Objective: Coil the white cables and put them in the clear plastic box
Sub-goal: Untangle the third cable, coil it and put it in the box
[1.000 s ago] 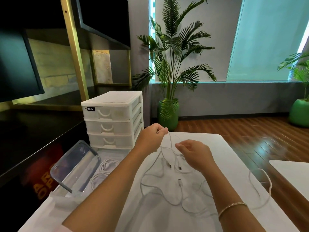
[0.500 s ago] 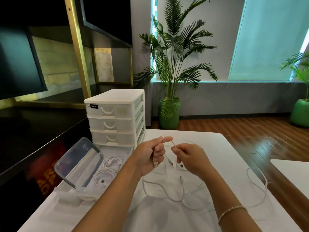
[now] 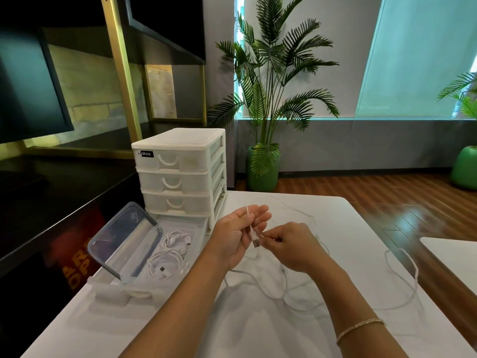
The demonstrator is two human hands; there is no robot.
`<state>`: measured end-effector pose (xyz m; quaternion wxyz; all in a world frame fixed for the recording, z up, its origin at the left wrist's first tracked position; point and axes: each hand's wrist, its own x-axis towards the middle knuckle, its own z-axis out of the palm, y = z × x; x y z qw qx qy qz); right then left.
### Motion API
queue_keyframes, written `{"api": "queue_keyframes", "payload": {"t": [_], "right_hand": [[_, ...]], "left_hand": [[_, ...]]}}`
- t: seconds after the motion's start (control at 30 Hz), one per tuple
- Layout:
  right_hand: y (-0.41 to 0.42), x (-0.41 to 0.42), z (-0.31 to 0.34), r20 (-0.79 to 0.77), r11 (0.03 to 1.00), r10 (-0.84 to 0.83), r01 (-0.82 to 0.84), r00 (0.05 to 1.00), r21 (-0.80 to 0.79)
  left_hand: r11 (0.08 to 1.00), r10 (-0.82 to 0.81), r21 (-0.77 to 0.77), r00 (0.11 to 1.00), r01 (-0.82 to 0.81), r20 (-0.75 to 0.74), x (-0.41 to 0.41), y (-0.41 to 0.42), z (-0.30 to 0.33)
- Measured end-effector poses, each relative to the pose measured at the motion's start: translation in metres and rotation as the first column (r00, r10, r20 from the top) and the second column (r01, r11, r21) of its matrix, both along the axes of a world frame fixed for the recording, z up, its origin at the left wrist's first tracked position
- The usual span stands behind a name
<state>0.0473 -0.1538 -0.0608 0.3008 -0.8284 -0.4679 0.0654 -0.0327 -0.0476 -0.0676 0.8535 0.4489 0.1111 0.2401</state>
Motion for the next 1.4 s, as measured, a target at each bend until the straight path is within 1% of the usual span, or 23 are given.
{"api": "queue_keyframes", "payload": {"t": [0.07,0.13,0.2,0.3,0.37,0.4,0.47,0.53,0.57,0.67,0.73,0.83,0.9,1.0,1.07,1.27,1.4], "right_hand": [[-0.002,-0.001,0.002,-0.008,1.0,0.006,-0.006,1.0,-0.009],[-0.005,-0.003,0.002,-0.031,1.0,0.014,-0.014,0.999,-0.02],[-0.007,-0.006,0.003,-0.04,0.998,0.048,-0.049,0.998,-0.03],[-0.007,-0.011,0.003,-0.004,0.994,0.108,-0.108,0.994,-0.033],[-0.007,-0.011,0.005,0.003,0.993,0.116,-0.116,0.993,0.023],[-0.008,-0.01,0.006,-0.017,0.992,0.112,-0.111,0.994,0.055],[-0.011,-0.008,0.009,-0.065,0.989,0.1,-0.092,0.993,0.113],[-0.014,-0.005,0.01,-0.098,0.98,0.085,-0.066,0.992,0.188],[-0.015,-0.004,0.01,-0.11,0.972,0.074,-0.047,0.991,0.23],[-0.017,-0.003,0.01,-0.154,0.945,0.038,0.015,0.987,0.327],[-0.017,-0.002,0.008,-0.184,0.919,0.024,0.051,0.983,0.391],[-0.017,0.0,0.004,-0.189,0.87,-0.037,0.124,0.981,0.478],[-0.018,0.001,0.004,-0.222,0.851,-0.061,0.167,0.973,0.499],[-0.019,0.002,0.004,-0.287,0.865,-0.032,0.17,0.957,0.471],[-0.019,0.002,0.004,-0.293,0.876,-0.023,0.16,0.956,0.455],[-0.014,-0.001,0.002,-0.231,0.868,-0.068,0.172,0.971,0.466],[-0.013,-0.001,-0.001,-0.294,0.836,-0.055,0.205,0.954,0.509]], "left_hand": [[0.992,0.068,0.107,0.996,-0.062,-0.056,0.001,-0.004,0.001],[0.96,0.154,0.252,0.982,-0.122,-0.11,0.001,-0.007,0.0],[0.912,0.226,0.379,0.964,-0.159,-0.138,0.001,-0.006,-0.003],[0.815,0.314,0.555,0.932,-0.166,-0.182,0.002,-0.007,-0.011],[0.746,0.359,0.647,0.915,-0.161,-0.186,0.003,-0.01,-0.014],[0.715,0.369,0.683,0.911,-0.153,-0.182,0.003,-0.011,-0.014],[0.681,0.36,0.722,0.915,-0.124,-0.182,0.003,-0.013,-0.015],[0.702,0.313,0.708,0.926,-0.077,-0.211,0.003,-0.015,-0.015],[0.74,0.271,0.671,0.935,-0.05,-0.228,0.003,-0.017,-0.015],[0.867,0.118,0.498,0.963,0.019,-0.243,0.002,-0.026,-0.011],[0.902,0.065,0.428,0.969,0.044,-0.237,0.0,-0.029,-0.008],[0.918,0.012,0.387,0.97,0.086,-0.243,-0.001,-0.031,-0.007],[0.931,-0.026,0.346,0.968,0.114,-0.25,-0.002,-0.031,-0.007],[0.947,-0.072,0.29,0.97,0.14,-0.233,-0.003,-0.031,-0.007],[0.954,-0.093,0.259,0.971,0.15,-0.22,-0.003,-0.031,-0.006],[0.948,-0.134,0.259,0.969,0.187,-0.206,-0.004,-0.033,-0.006],[0.943,-0.177,0.247,0.964,0.224,-0.198,-0.004,-0.034,-0.005]]}}
